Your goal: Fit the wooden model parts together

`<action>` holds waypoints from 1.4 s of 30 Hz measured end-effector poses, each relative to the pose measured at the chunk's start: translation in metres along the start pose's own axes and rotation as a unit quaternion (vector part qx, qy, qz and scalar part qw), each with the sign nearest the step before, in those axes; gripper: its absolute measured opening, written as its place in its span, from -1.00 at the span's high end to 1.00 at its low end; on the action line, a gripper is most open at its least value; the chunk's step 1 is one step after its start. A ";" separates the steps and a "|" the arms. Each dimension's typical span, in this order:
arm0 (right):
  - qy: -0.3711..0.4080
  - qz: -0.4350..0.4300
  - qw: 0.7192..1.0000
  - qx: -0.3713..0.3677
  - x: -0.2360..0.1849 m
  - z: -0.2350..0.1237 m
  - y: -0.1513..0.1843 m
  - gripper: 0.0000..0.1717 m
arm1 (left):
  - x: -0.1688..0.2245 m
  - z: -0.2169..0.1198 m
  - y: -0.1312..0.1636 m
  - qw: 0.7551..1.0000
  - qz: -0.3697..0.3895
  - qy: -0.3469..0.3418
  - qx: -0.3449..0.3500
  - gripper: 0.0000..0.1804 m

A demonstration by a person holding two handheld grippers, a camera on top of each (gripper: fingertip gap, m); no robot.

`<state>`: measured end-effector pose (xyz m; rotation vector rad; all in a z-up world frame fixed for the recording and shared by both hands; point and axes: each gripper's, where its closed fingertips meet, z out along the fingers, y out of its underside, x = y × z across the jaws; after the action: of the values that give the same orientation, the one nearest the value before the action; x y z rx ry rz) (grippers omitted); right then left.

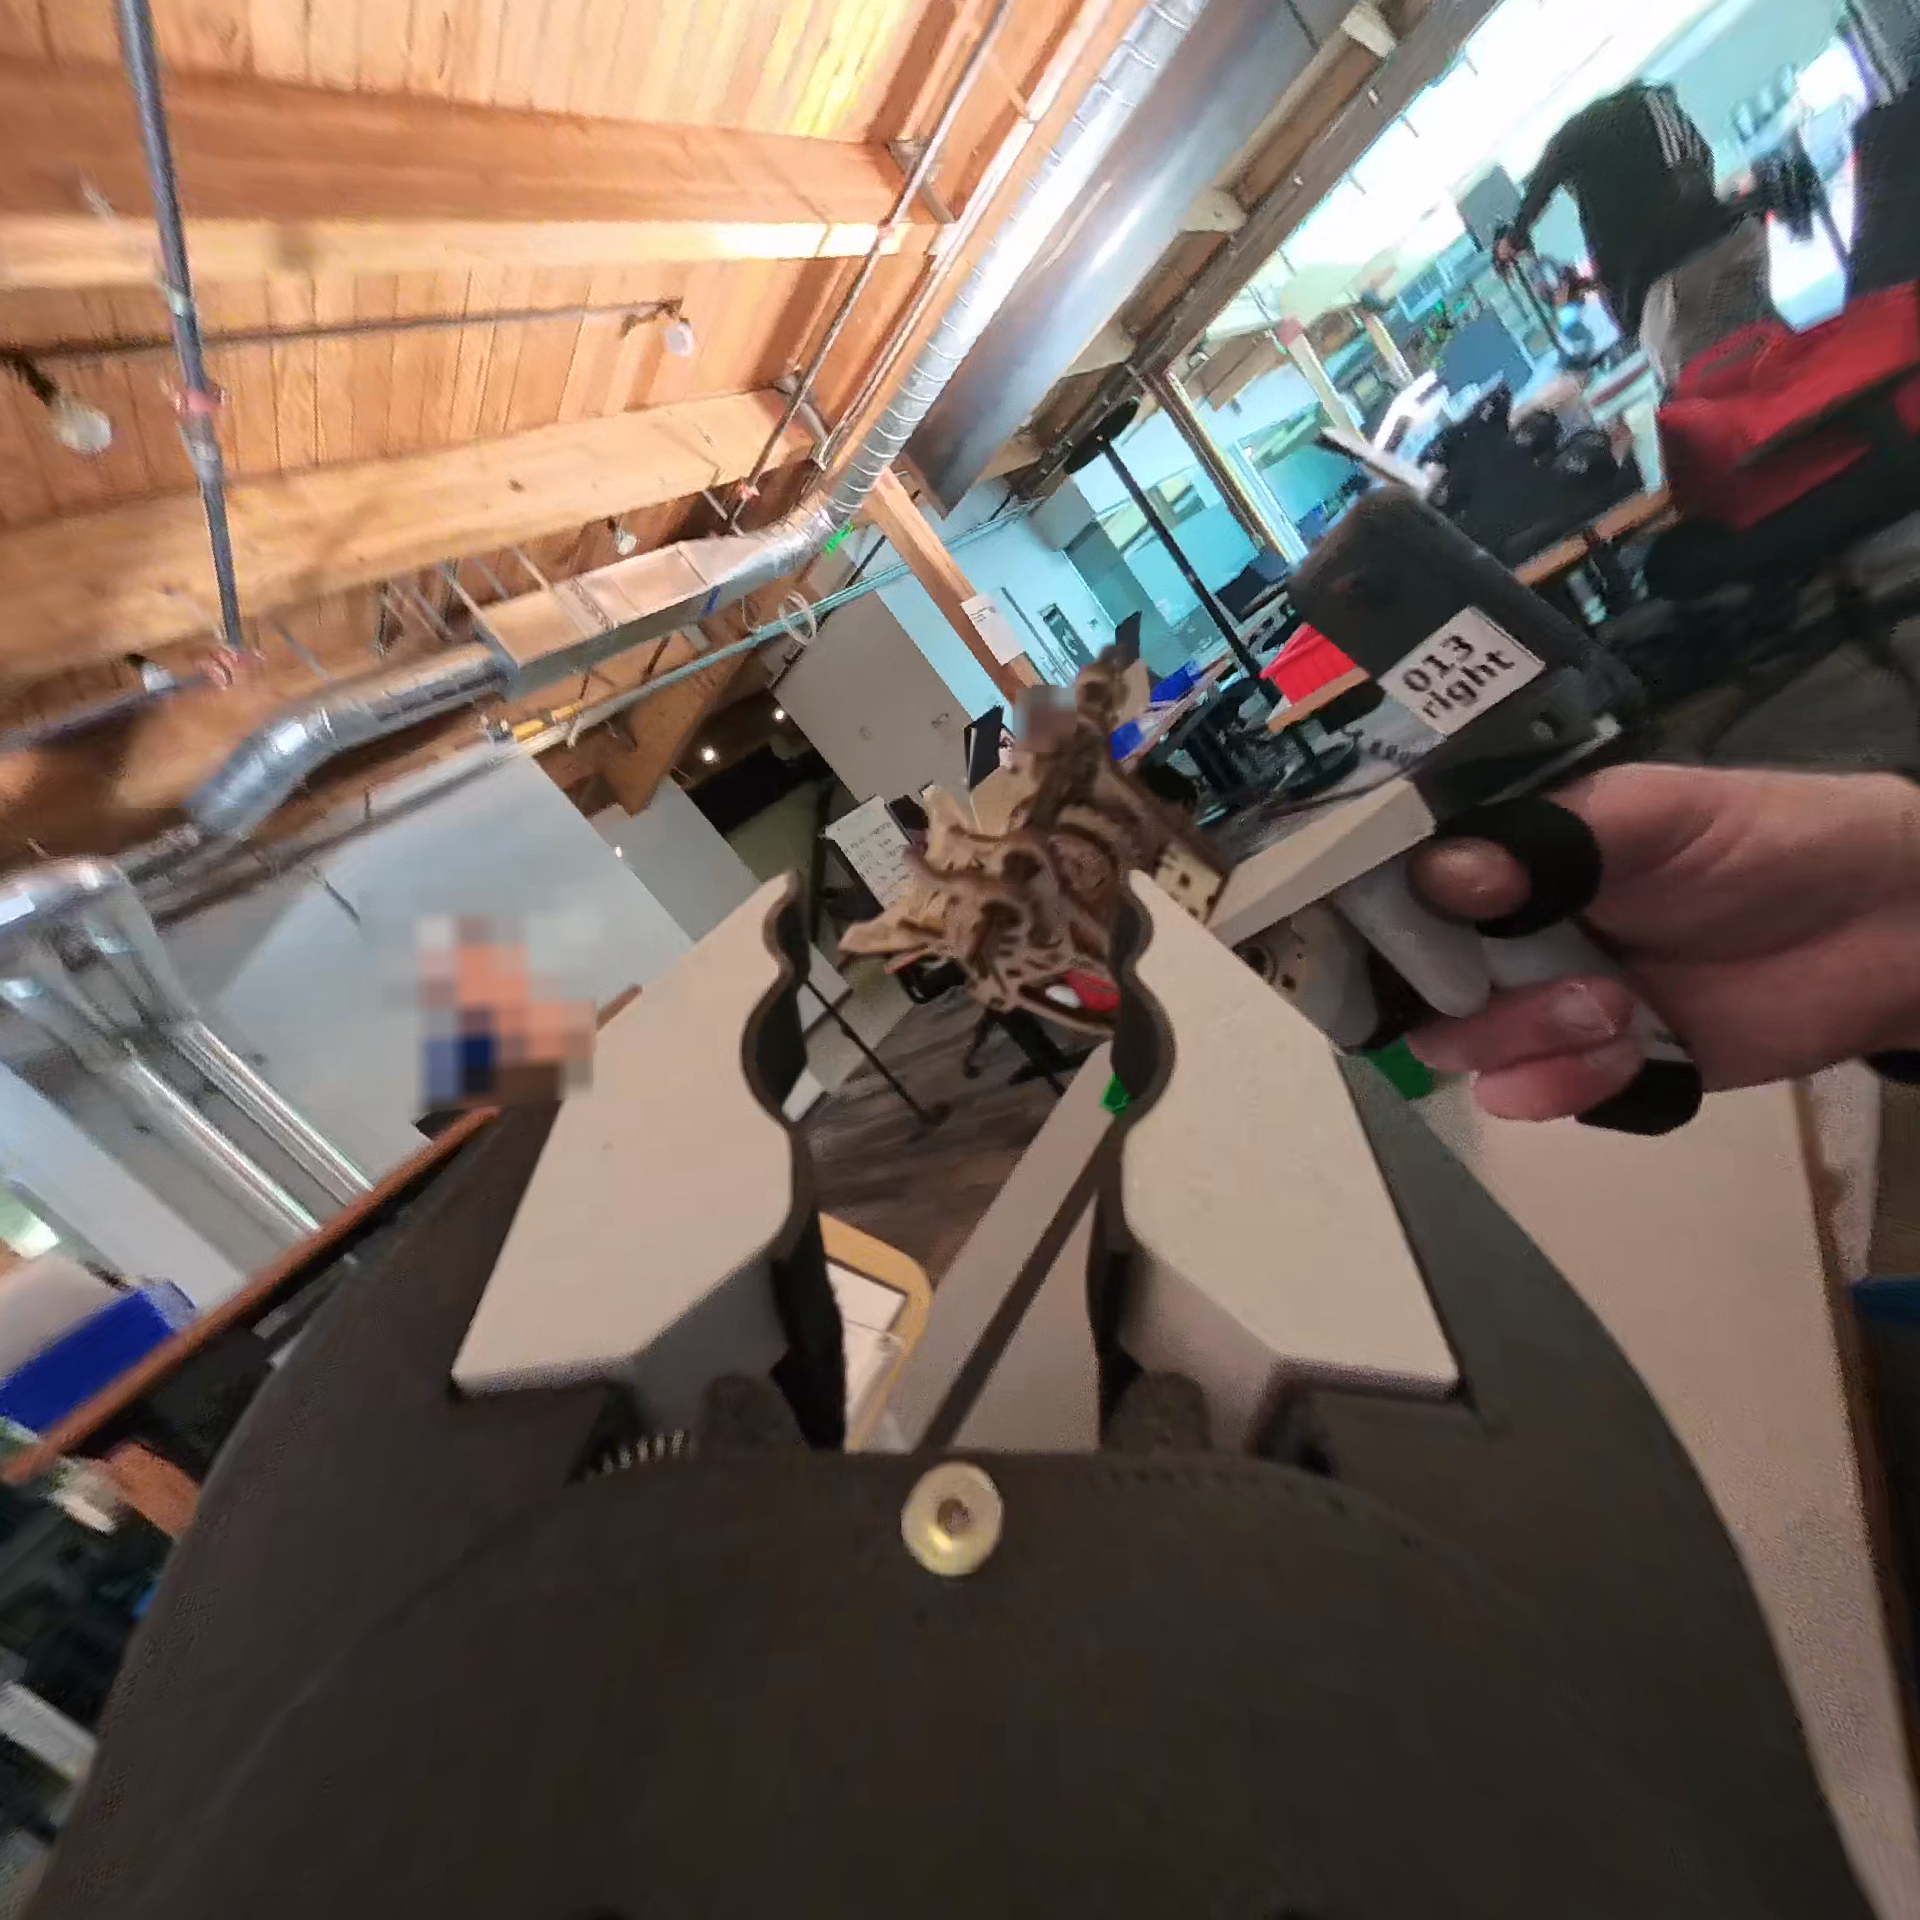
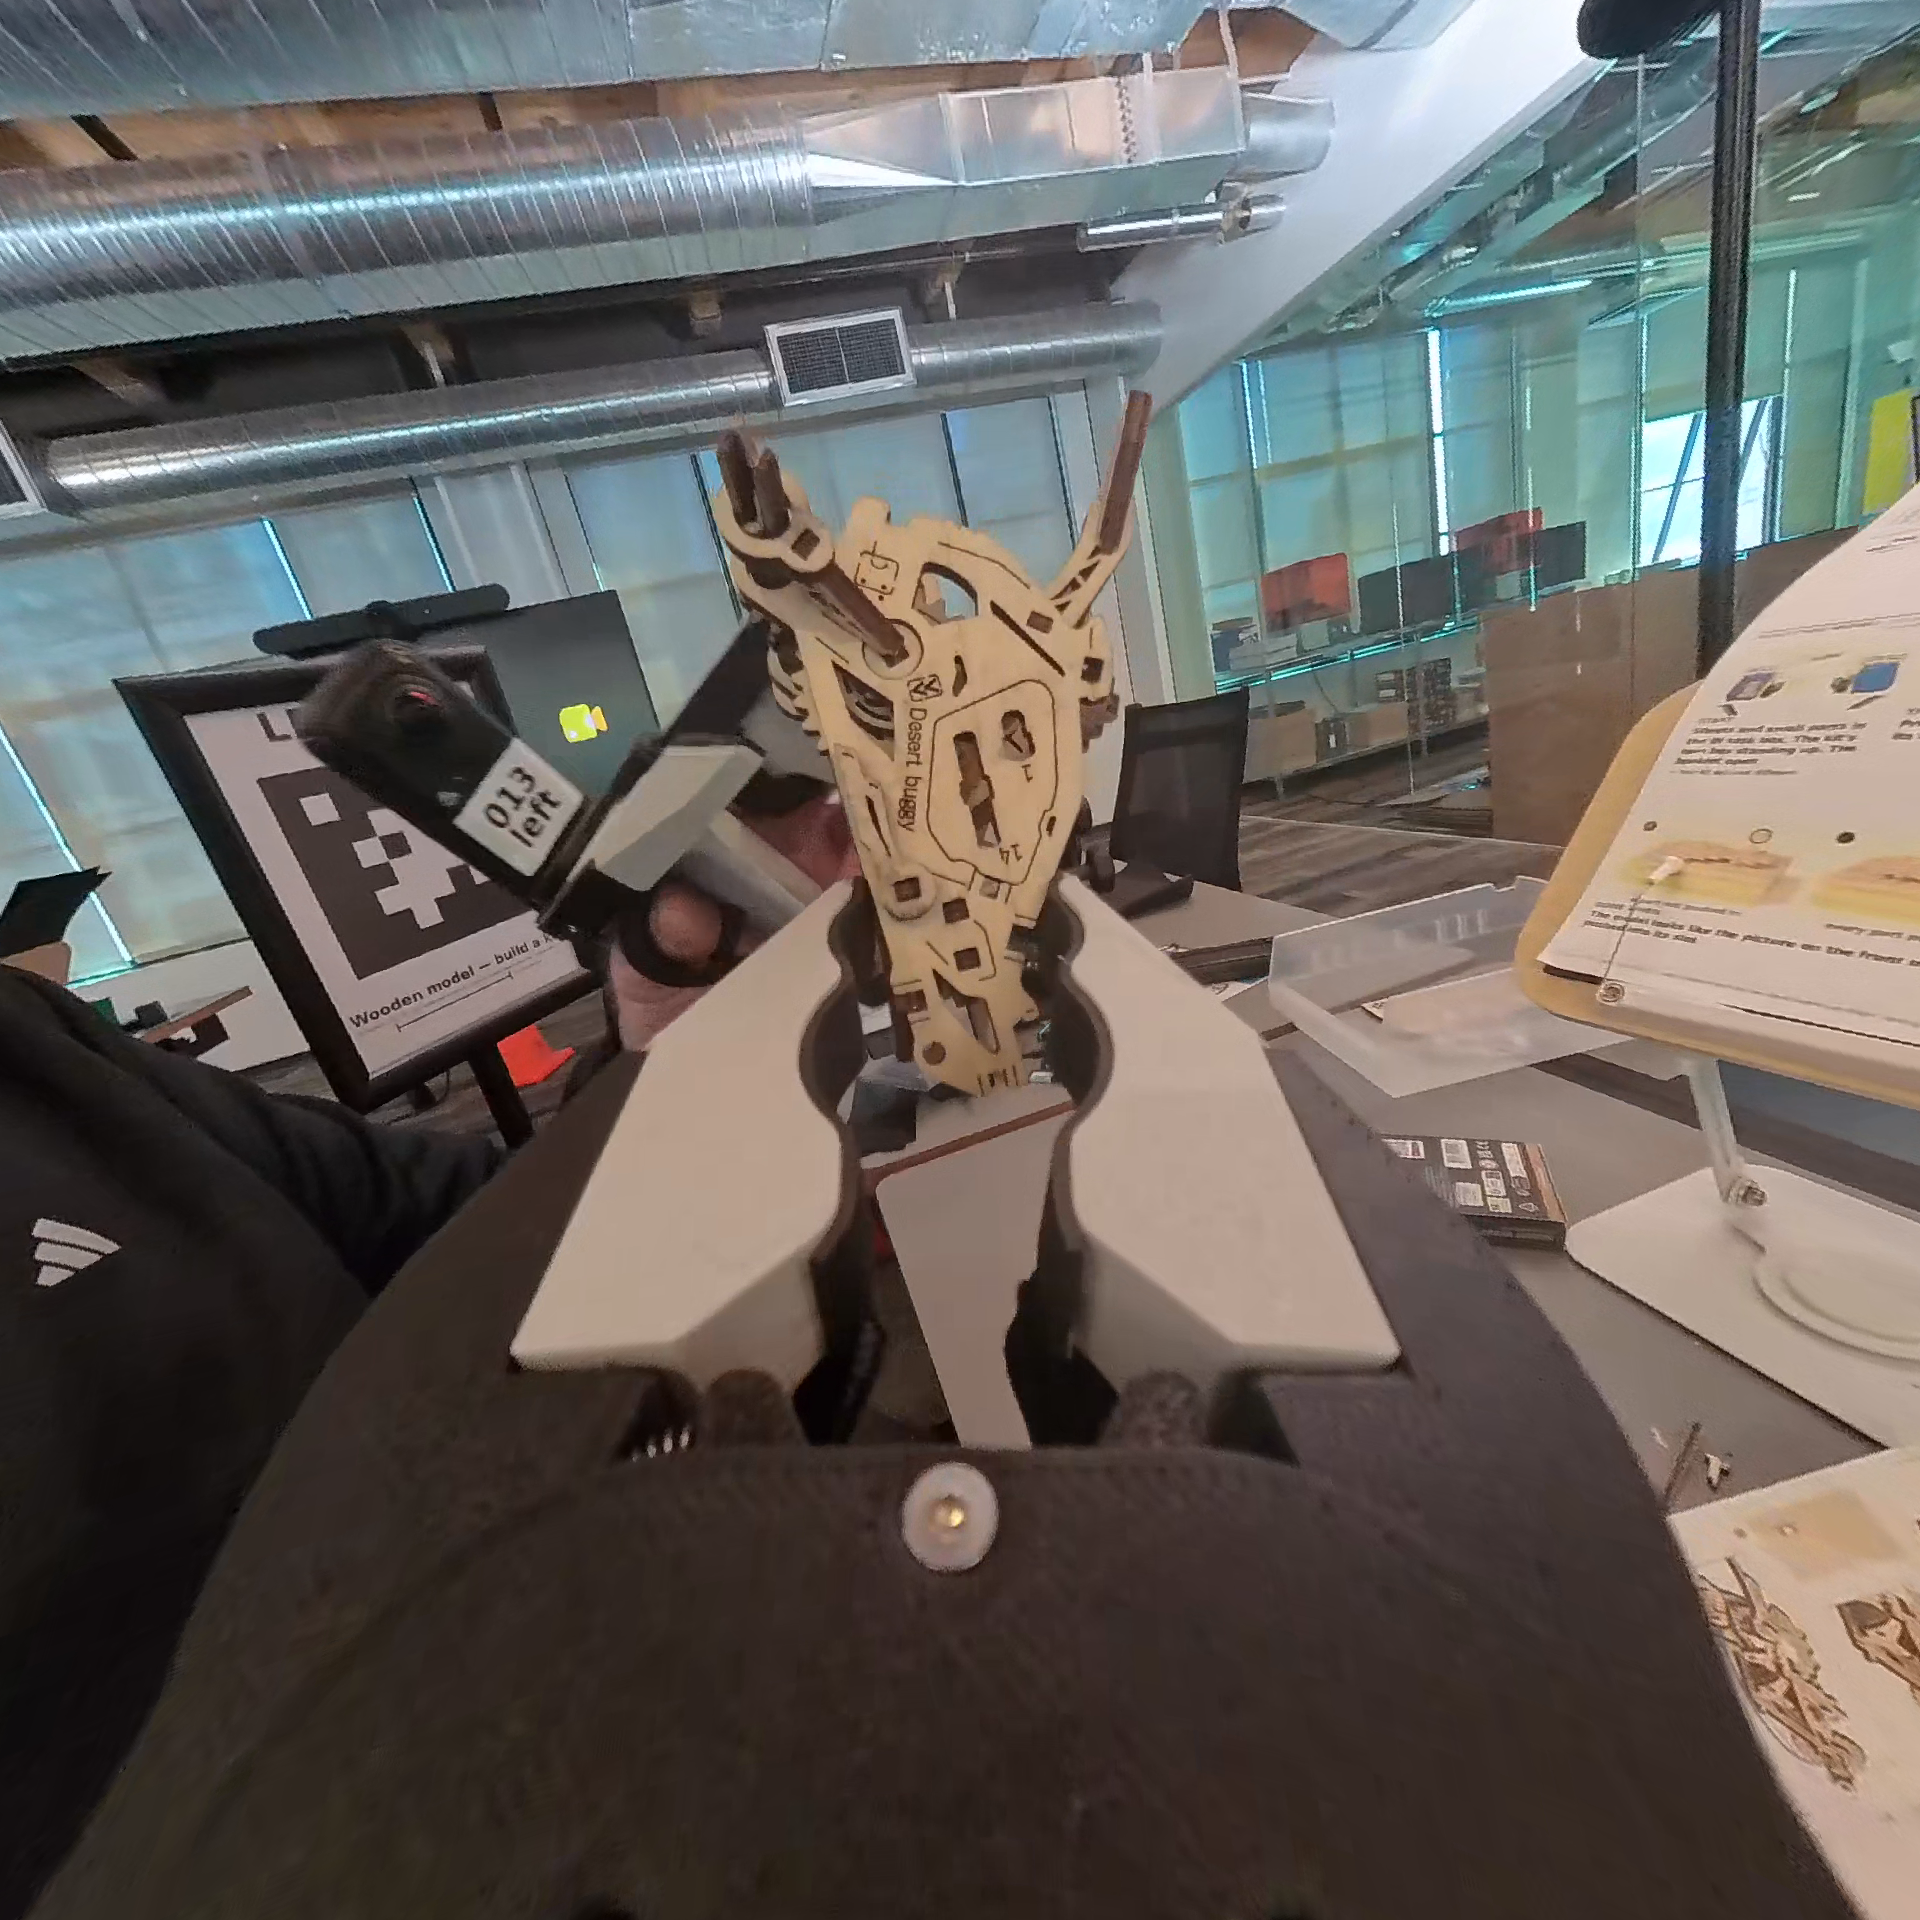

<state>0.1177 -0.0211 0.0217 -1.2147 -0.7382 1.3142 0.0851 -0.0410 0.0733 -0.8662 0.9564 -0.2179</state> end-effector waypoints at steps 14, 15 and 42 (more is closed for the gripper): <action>0.093 -0.079 0.991 -0.049 0.011 0.011 0.013 0.67 | 0.030 0.015 0.024 0.970 0.208 -0.015 -0.128 0.42; 0.096 -0.079 0.991 -0.053 0.013 0.011 0.014 0.67 | 0.031 0.016 0.024 0.968 0.218 -0.020 -0.125 0.42; 0.171 -0.128 0.974 -0.074 0.023 0.009 0.016 0.69 | 0.022 0.018 0.029 0.930 0.330 -0.111 -0.118 0.60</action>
<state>0.1088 0.0008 0.0041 -1.3705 -0.7216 0.8236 0.1063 -0.0239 0.0438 -0.7204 1.0185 0.5744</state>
